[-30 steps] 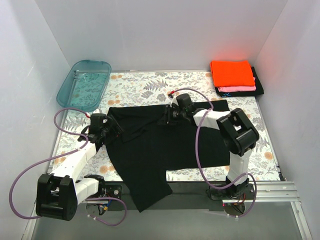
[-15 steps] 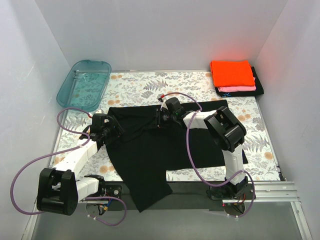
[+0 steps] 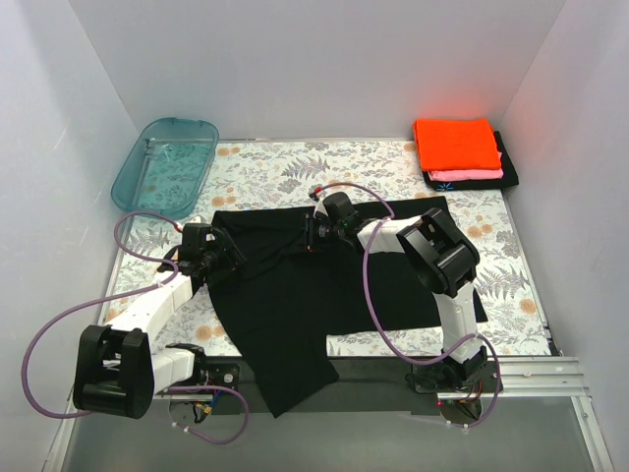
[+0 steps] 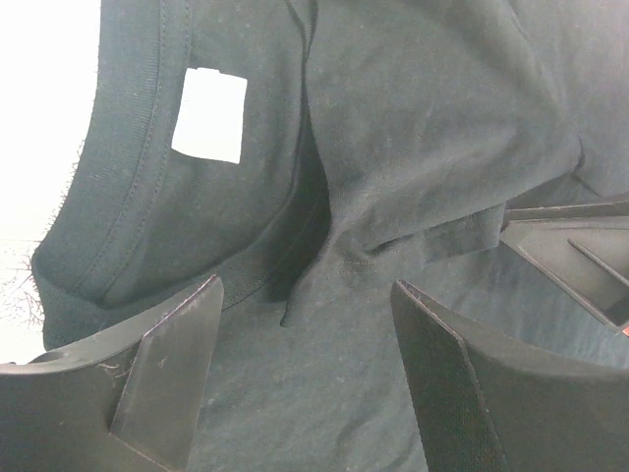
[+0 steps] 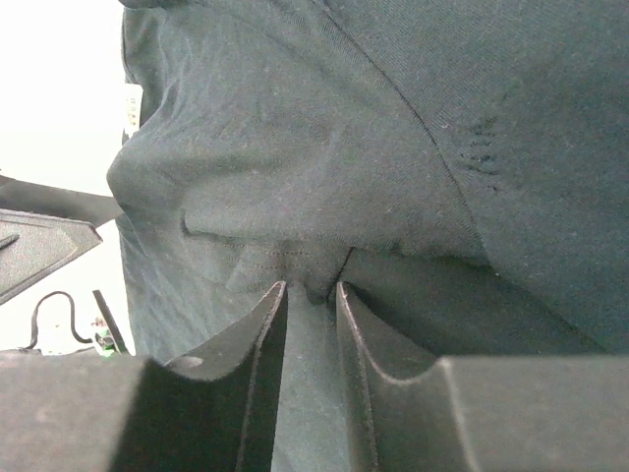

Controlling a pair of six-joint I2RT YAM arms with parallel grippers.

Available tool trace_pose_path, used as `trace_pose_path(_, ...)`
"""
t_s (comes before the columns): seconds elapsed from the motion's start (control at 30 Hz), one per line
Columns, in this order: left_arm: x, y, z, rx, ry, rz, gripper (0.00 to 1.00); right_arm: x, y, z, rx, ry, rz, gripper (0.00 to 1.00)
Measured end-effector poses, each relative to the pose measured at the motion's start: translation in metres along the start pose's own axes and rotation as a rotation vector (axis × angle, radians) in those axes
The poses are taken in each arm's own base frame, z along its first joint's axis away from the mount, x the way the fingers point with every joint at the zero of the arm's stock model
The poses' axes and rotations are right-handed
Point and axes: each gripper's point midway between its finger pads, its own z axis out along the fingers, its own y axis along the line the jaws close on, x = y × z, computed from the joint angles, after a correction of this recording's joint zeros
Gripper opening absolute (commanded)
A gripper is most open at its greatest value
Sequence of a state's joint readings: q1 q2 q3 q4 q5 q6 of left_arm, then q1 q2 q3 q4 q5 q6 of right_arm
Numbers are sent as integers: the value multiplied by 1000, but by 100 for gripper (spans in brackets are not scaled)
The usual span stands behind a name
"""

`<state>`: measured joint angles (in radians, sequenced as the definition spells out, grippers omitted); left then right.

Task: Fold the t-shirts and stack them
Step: Fold the tshirt

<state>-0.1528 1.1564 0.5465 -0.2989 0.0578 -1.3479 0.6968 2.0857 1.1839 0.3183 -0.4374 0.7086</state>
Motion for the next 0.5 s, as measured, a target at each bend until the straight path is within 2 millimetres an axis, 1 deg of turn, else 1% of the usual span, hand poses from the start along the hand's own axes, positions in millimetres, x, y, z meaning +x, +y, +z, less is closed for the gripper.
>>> trace_pose_path(0.13, 1, -2, 0, 8, 7, 0, 68, 1, -1, 1, 1, 2, 4, 29)
trace_pose_path(0.43, 8, -2, 6, 15, 43, -8, 68, 1, 1, 4, -8, 6, 13, 28)
trace_pose_path(0.5, 10, -2, 8, 15, 56, -16, 68, 2, 2, 5, -9, 8, 14, 25)
